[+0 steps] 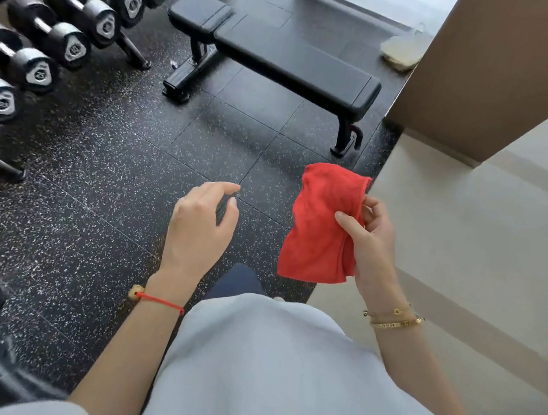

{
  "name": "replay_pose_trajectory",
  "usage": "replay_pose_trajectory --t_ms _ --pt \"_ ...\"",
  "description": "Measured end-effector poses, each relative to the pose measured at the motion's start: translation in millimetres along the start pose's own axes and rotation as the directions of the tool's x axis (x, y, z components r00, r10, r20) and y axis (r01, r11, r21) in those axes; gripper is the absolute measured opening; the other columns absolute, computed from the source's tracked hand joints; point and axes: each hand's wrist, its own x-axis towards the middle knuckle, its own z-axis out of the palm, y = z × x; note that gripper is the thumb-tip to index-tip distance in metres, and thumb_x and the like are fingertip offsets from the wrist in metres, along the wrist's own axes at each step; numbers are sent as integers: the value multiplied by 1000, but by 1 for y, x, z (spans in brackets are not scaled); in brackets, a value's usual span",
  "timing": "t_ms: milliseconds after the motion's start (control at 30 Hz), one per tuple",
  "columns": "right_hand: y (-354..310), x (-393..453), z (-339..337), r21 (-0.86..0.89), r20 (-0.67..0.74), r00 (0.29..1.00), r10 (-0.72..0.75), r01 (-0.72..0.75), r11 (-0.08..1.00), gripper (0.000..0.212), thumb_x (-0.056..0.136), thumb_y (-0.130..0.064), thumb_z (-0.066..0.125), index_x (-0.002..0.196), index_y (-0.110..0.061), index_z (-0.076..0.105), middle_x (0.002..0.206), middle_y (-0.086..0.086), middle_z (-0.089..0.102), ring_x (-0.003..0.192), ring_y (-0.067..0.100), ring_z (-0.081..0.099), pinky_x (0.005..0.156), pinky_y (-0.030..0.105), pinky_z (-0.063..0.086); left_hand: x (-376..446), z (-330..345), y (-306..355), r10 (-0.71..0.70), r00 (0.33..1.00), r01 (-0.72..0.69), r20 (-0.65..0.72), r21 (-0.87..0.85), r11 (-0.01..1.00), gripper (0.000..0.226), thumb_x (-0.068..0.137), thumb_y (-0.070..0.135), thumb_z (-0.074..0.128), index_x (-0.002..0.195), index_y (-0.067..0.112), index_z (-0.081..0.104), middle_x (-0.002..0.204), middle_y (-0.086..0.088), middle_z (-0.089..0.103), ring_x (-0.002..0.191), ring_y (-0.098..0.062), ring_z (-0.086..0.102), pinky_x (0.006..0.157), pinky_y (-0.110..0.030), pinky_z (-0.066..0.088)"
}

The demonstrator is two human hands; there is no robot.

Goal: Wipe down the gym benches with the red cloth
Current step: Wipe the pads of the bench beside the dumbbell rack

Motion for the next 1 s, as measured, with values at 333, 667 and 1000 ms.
replay_pose_trajectory --t_ms 333,667,1000 --pt "-18 169 42 -2 -86 996 7 -8 1000 32 74 -8 67 104 -12 57 103 10 67 96 20 63 95 47 49 195 38 -14 72 997 -72 16 -5 997 26 96 17 53 119 14 65 116 -1 68 109 -21 62 100 -46 48" --pt "-68 354 102 57 -219 974 -49 63 996 33 72 -11 69 104 -17 60 100 1 70 94 14 66 85 34 52 421 56 -24 205 975 -205 84 -4 979 24 95 15 55 117 14 66 113 -1 69 106 -21 63 97 -47 49" --pt "-88 480 110 65 -284 959 2 17 998 35 72 -12 68 105 -13 58 104 5 69 97 16 65 90 36 53 564 110 -15 223 965 -222 139 -23 975 22 95 16 55 114 16 66 111 1 69 103 -21 62 94 -45 49"
